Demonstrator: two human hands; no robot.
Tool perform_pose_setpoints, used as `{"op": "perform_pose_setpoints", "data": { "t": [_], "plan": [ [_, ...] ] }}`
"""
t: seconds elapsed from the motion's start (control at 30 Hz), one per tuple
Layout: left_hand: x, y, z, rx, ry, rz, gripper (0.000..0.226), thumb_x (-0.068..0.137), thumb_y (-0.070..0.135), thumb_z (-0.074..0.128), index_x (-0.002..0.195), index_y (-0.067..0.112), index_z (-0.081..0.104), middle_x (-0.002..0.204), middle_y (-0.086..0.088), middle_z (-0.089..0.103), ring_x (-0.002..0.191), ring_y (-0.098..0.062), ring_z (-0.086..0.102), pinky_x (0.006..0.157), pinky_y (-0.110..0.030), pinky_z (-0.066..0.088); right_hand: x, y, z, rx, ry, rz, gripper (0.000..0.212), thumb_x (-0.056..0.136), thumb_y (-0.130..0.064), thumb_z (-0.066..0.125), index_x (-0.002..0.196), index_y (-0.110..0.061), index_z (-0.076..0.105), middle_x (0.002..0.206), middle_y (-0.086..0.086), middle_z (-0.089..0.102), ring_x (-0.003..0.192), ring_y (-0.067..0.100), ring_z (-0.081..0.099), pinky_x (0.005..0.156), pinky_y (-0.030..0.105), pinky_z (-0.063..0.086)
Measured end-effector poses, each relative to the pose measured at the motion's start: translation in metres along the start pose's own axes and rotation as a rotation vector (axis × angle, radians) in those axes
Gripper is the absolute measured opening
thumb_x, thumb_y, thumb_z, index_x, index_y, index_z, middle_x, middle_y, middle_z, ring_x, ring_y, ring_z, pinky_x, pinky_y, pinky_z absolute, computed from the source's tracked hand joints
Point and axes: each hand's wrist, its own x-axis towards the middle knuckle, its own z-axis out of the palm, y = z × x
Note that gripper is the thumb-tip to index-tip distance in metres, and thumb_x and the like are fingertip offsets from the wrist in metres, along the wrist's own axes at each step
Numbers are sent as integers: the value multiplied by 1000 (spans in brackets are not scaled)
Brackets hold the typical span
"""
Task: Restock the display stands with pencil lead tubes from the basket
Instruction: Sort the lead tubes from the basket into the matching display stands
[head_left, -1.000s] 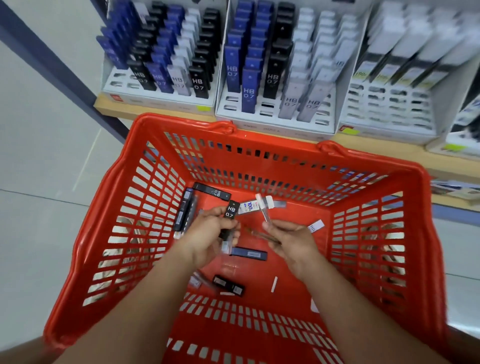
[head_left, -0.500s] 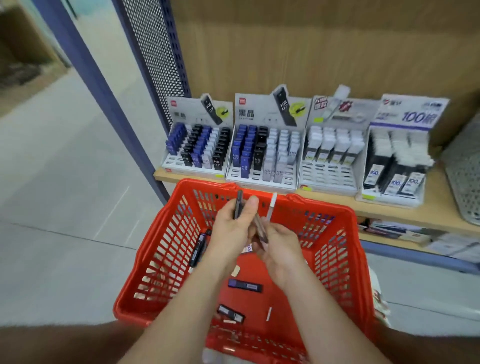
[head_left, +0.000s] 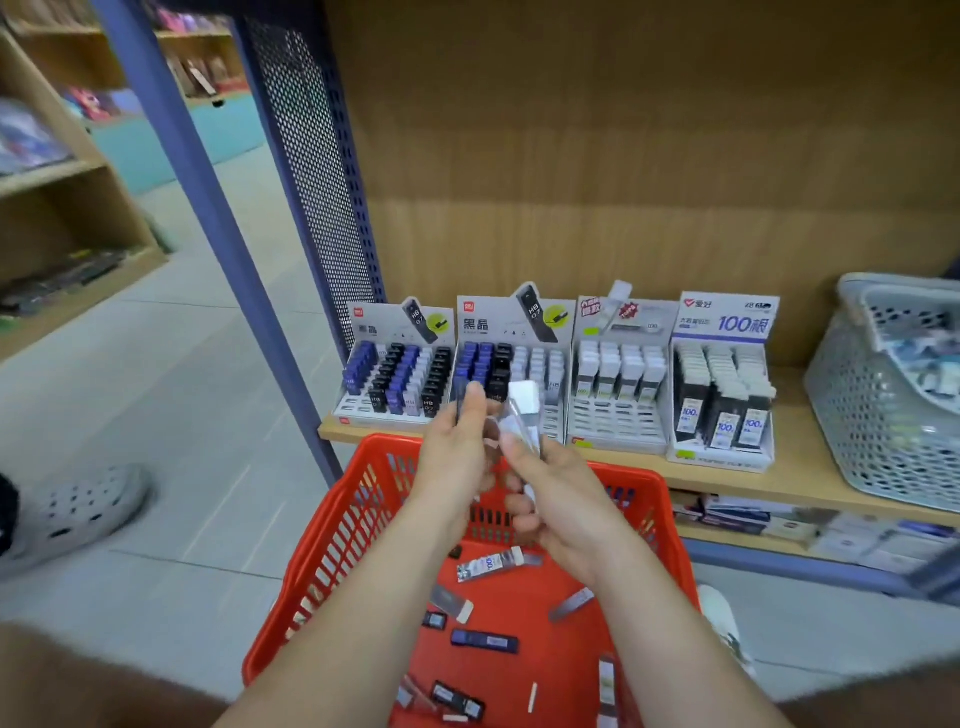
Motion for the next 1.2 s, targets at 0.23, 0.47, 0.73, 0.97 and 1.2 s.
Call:
{"op": "perform_pose_setpoints", "data": {
  "t": [0.23,0.47,0.73,0.97,1.2],
  "plan": [
    [-12,-5,21,50,-58,-5,26,101,35,42,111,19,61,106,-7,63,75,-18,58,65,-32,48,-2,-3,4,281,200,-98,18,94,-37,63,91,-19,58,54,-7,49,43,7,40,38,18,29],
    [-18,-14,31,261,-29,206,42,99,7,45,135,28,46,126,10,47,112,-4,46,91,-19,34,4,2,3,451,200,-65,31,100,-42,50,108,-15,63,102,10,75,91,26,73,74,38,59],
    [-11,-12,25,1162,-42,515,49,99,43,12,141,36,36,146,18,34,125,-9,26,98,-36,24,11,4,2,658,15,-11,44,103,-37,45,132,-6,56,123,17,67,107,27,68,80,38,56],
    [18,6,50,340,-221,71,28,99,33,45,123,27,58,97,0,66,79,-10,62,74,-28,53,44,-13,-25,398,101,-36,19,98,-32,55,104,-15,60,72,4,65,51,16,56,46,22,39],
    [84,30,58,436,-158,137,28,78,19,77,103,8,69,81,0,64,63,-6,57,55,-14,47,76,-37,-64,-2,-155,11,12,97,-31,60,99,-20,55,69,3,59,47,11,38,37,18,21]
  ]
}}
